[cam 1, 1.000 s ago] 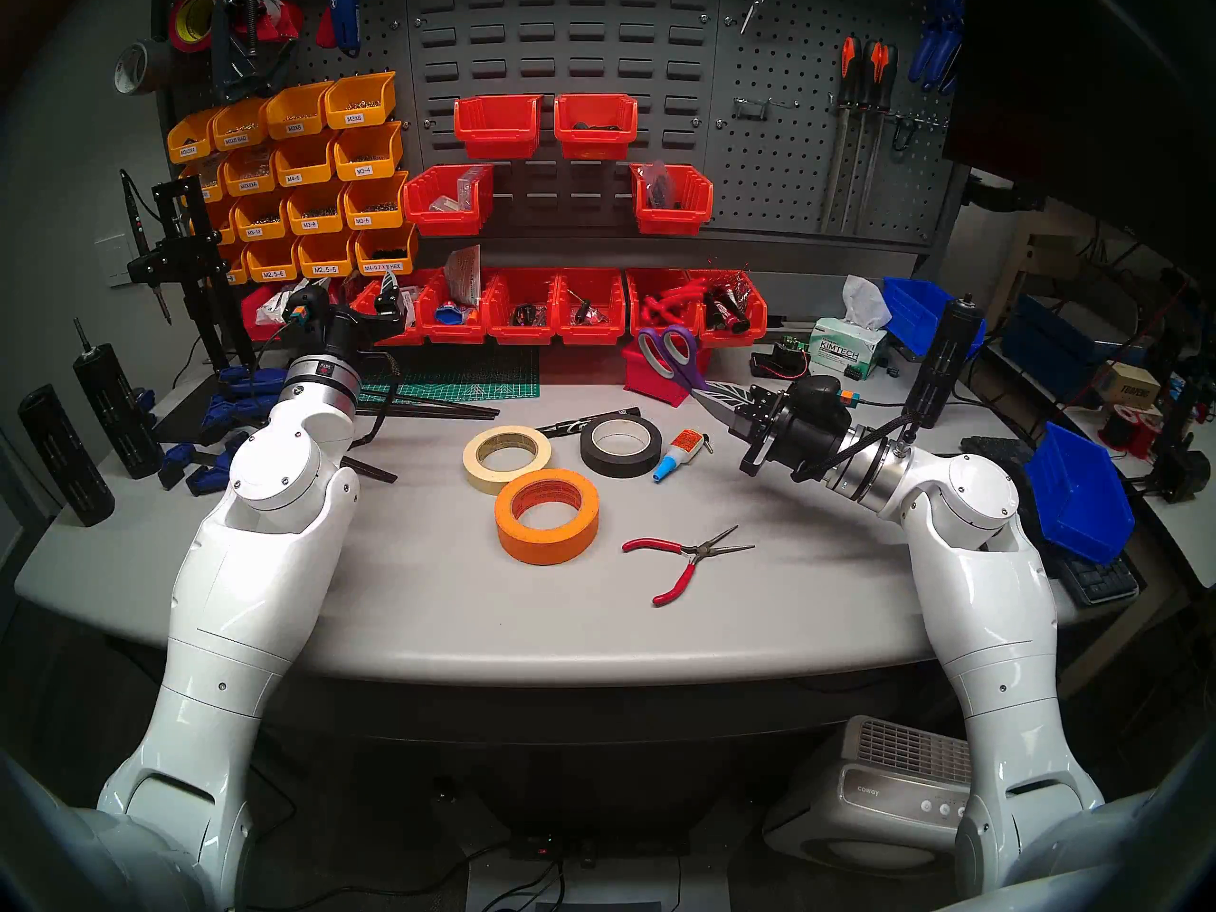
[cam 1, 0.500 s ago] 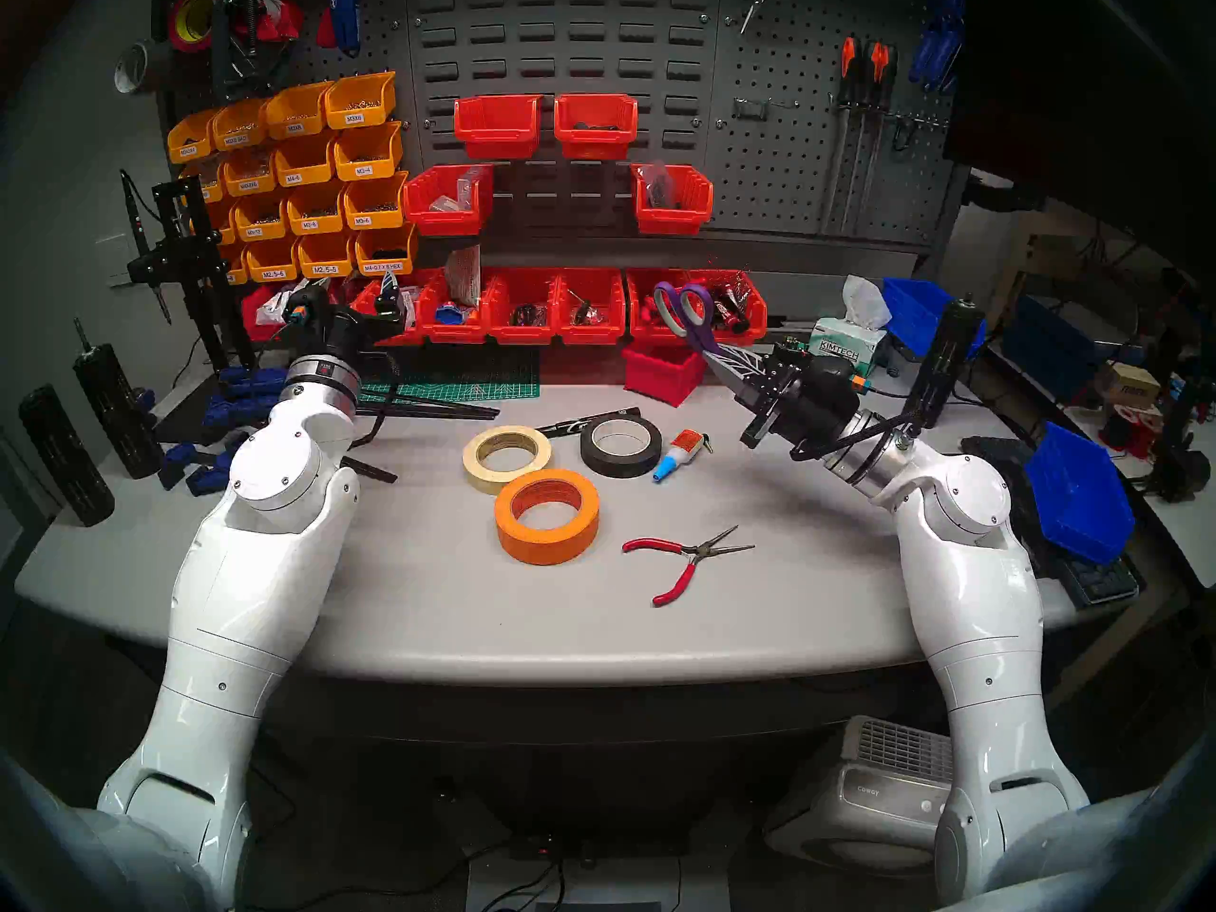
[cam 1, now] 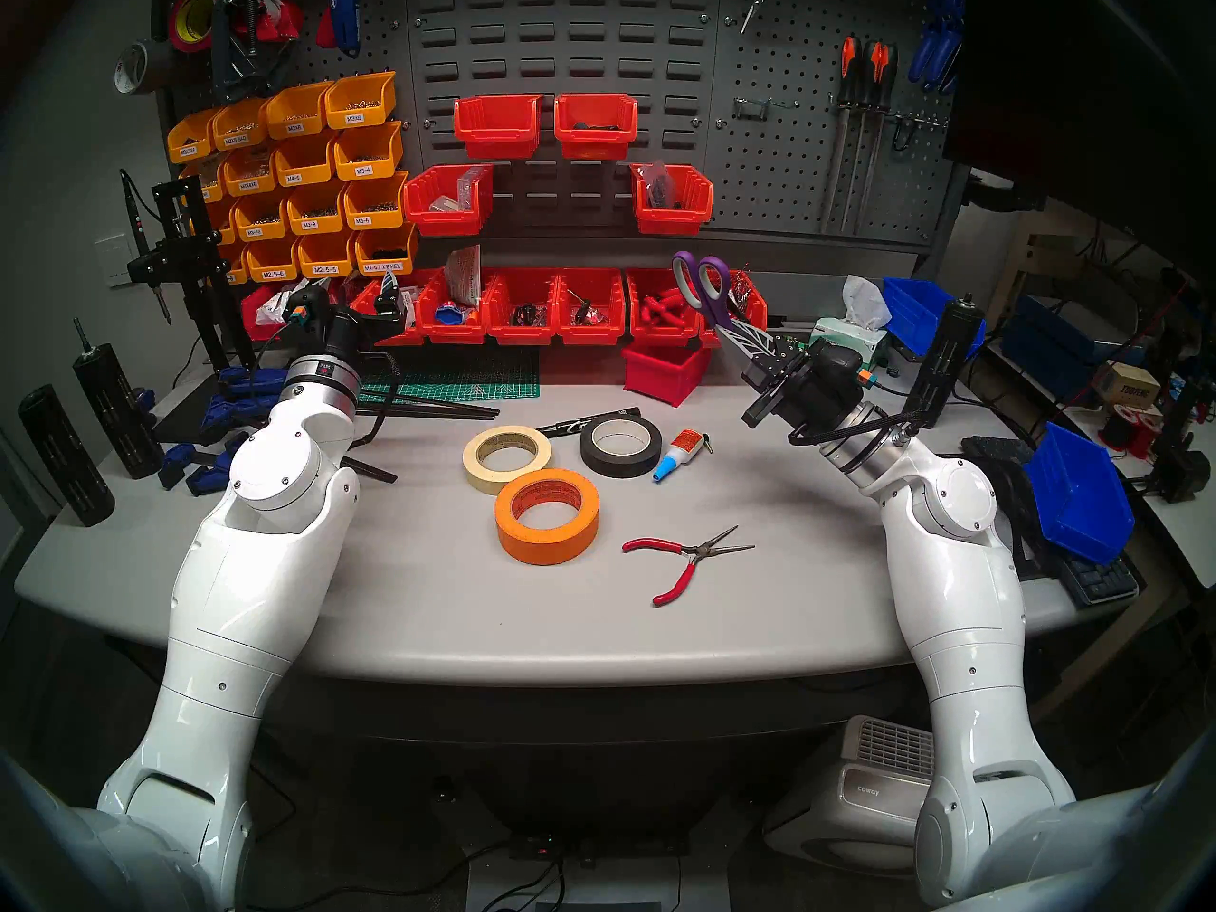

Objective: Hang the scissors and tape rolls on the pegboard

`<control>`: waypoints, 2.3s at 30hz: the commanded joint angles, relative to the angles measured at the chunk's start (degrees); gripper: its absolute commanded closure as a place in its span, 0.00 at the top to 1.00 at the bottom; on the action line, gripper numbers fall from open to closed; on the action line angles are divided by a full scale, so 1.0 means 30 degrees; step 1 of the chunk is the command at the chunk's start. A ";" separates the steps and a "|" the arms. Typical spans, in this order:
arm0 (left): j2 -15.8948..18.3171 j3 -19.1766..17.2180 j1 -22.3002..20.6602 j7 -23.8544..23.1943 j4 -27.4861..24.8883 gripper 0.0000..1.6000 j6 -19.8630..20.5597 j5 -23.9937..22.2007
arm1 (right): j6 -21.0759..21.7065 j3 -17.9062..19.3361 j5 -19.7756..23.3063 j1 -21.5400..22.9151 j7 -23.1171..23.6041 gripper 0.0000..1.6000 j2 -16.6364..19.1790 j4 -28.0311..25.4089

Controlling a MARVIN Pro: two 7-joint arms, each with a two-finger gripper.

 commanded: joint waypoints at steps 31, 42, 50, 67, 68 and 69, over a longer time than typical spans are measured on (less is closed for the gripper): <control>0.0039 -0.0145 -0.0596 -0.0025 -0.0522 1.00 -0.0202 0.0002 | -0.2911 0.0933 0.0123 0.5546 -0.1661 0.00 -0.0807 0.3096; 0.0039 -0.0145 -0.0596 -0.0025 -0.0522 1.00 -0.0202 0.0002 | -0.3753 0.0919 0.0205 0.7040 -0.1674 0.00 -0.0856 0.4494; 0.0037 -0.0146 -0.0598 -0.0025 -0.0525 1.00 -0.0205 0.0001 | -0.4468 0.0958 0.0300 0.7705 -0.1726 0.00 -0.1080 0.5195; 0.0033 -0.0148 -0.0604 -0.0025 -0.0530 1.00 -0.0214 0.0000 | -0.4980 0.1476 0.0826 0.8237 -0.2217 0.00 -0.1724 0.6235; 0.0033 -0.0148 -0.0604 -0.0025 -0.0530 1.00 -0.0215 0.0000 | -0.4956 0.1469 0.0897 0.8236 -0.2153 0.00 -0.1750 0.6255; 0.0033 -0.0148 -0.0604 -0.0025 -0.0530 1.00 -0.0215 0.0000 | -0.4951 0.1461 0.0936 0.8243 -0.2091 0.00 -0.1757 0.6282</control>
